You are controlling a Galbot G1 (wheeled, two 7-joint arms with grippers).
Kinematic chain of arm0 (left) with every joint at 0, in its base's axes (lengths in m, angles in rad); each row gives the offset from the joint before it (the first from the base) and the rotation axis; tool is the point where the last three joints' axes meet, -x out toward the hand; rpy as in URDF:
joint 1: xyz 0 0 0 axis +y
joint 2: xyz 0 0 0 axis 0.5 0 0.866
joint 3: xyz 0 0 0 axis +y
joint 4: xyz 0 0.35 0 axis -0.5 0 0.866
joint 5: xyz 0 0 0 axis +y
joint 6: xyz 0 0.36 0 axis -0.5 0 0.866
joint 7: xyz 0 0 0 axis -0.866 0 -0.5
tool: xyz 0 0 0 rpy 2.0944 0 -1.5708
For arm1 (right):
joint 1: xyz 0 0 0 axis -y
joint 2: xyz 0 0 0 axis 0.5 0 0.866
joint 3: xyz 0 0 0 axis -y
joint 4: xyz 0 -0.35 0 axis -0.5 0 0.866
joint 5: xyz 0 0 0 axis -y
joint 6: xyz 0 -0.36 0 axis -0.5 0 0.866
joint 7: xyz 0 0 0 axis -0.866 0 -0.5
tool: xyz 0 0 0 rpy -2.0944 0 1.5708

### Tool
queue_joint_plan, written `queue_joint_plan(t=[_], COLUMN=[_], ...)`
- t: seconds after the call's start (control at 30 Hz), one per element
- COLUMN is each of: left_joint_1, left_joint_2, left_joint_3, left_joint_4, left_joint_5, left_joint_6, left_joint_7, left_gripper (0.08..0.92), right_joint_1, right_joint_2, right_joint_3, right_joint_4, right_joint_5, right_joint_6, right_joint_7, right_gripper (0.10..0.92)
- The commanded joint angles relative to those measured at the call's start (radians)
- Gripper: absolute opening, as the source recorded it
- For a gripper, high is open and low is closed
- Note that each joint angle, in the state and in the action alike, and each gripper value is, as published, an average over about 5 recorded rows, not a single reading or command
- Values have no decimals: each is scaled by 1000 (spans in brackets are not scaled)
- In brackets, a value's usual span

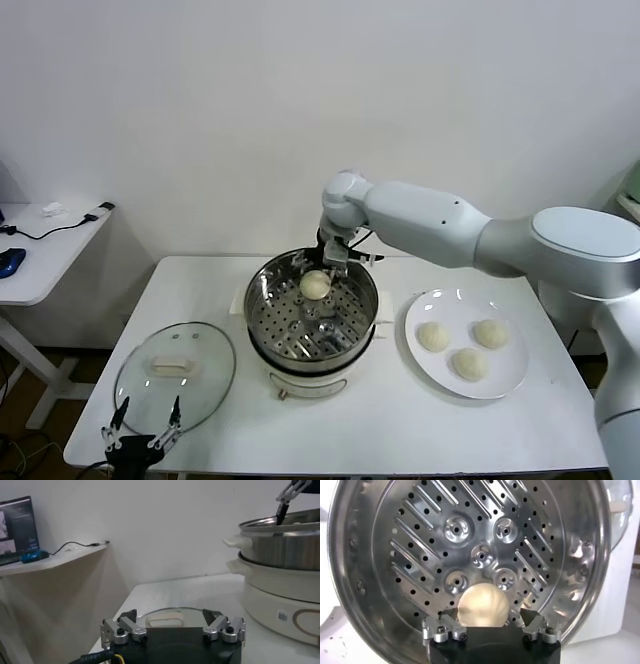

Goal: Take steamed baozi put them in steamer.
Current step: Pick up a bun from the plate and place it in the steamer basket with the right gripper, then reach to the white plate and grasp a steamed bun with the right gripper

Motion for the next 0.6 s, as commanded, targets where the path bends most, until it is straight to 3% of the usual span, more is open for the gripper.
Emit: queue_joint_plan(t=[0.03,0.17,0.33,0.47,0.6], left_joint_1=[0,0,0,-1,-8], left_joint_2=[-2,-4,-3,1,2], left_joint_3=[3,8,12,12,13], left_joint_4=[0,1,0,2,2], left_joint_5=[3,9,10,10,8], left_joint_6=[1,2,1,-1,-5], left_joint_7=[0,1,1,2,2], left_gripper=[823,823,823,823,823], right_joint_1=[89,251,416,462,463], right_joint_2=[-50,-138,-285,-439,-600], right_joint_3=[-15,-93,-225,-319,-463], right_joint_4=[48,94,97,131,234], right_joint_5=[182,493,880,970,921], right_joint_6=[2,-77,-327,-484,-594], right_joint_7=[-42,-175,-304,-295,-229], right_gripper=[823,823,823,823,823])
